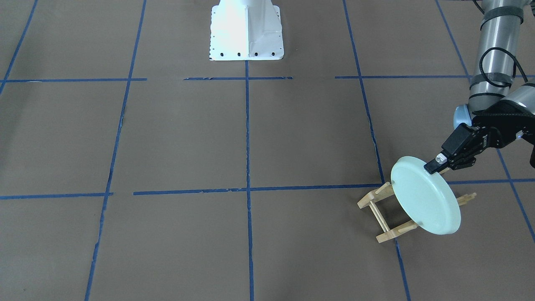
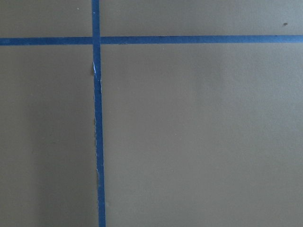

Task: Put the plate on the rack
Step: 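Lower the upright plate with the left gripper into a rack slot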

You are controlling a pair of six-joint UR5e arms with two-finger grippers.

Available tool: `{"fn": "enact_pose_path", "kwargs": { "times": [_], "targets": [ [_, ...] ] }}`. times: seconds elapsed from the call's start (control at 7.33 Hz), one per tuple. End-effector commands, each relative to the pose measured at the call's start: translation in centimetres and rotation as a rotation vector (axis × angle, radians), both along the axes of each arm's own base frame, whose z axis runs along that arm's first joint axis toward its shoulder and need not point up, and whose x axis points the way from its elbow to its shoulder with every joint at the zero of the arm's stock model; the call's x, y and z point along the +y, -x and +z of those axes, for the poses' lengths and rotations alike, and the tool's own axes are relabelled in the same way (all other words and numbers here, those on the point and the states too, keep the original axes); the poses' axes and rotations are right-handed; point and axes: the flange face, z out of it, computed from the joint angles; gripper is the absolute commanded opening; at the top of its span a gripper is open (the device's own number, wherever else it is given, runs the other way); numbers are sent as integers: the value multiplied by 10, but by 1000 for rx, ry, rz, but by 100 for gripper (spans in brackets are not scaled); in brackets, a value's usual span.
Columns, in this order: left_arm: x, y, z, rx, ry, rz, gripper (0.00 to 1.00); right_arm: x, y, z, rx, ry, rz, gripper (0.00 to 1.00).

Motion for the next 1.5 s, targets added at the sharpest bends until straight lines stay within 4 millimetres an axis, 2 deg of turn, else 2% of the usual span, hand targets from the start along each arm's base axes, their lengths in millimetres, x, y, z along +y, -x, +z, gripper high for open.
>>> {"fn": "enact_pose_path", "kwargs": {
  "times": [0.0, 0.41, 1.09, 1.23, 1.36],
  "targets": [
    [2, -14, -1, 9, 4, -2, 0, 0, 0, 0, 0, -1, 0, 100],
    [1, -15, 11, -16, 1, -10, 0, 0, 0, 0, 0, -1, 0, 100],
    [1, -19, 18, -23, 15, -5, 0, 0, 0, 0, 0, 0, 0, 100],
    [1, -20, 18, -23, 17, -5, 56, 0, 0, 0, 0, 0, 0, 100],
    [1, -21, 18, -24, 18, -3, 75, 0, 0, 0, 0, 0, 0, 100]
  ]
}}
